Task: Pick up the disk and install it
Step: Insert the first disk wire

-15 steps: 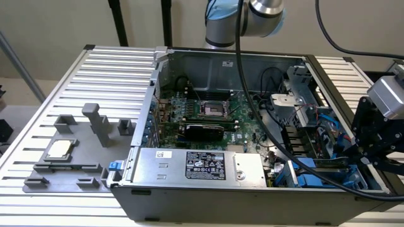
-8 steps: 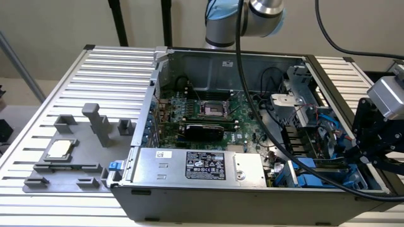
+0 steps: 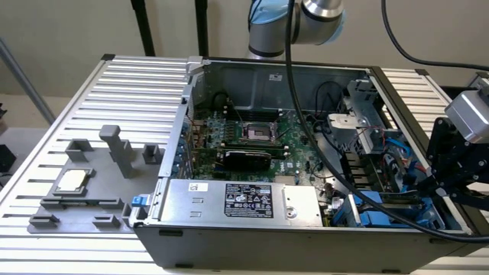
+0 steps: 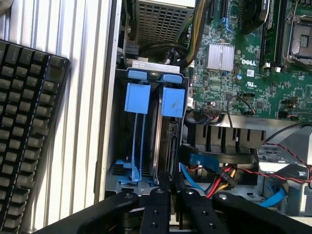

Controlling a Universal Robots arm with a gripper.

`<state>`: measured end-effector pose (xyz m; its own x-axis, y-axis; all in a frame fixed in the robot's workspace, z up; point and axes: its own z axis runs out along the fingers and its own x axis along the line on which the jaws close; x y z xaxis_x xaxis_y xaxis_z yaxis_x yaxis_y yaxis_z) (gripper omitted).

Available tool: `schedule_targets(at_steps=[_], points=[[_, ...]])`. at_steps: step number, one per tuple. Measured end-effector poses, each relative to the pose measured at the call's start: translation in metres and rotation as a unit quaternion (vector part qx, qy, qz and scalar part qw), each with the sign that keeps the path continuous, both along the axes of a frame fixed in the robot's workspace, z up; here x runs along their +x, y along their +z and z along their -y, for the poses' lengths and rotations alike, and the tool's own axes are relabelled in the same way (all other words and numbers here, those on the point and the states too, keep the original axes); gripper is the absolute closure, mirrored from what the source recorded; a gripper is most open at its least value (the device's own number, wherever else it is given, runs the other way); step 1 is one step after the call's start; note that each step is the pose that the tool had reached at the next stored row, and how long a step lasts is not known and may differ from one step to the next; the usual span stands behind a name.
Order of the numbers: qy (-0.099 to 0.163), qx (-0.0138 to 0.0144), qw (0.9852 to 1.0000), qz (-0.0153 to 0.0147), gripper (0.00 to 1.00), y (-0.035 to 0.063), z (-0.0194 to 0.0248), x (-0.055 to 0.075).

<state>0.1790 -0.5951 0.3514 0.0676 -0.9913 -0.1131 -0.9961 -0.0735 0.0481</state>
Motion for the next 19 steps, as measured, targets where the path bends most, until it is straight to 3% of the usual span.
schedule_targets(at_steps=[4,5,13,14,19], points=[[0.000,-0.0001,1.0000,0.0000,0.82,0.0004,-0.0001,0.0000],[0.000,-0.0001,1.0000,0.0000,0.76,0.0004,-0.0001,-0.0001],[0.002,-0.0002,1.0000,0.0000,0.74,0.0007,-0.0001,-0.0004],[0.002,-0.0002,1.0000,0.0000,0.67,0.0007,-0.0001,-0.0005],[0.003,-0.0001,1.0000,0.0000,0.67,-0.0004,-0.0002,-0.0005]])
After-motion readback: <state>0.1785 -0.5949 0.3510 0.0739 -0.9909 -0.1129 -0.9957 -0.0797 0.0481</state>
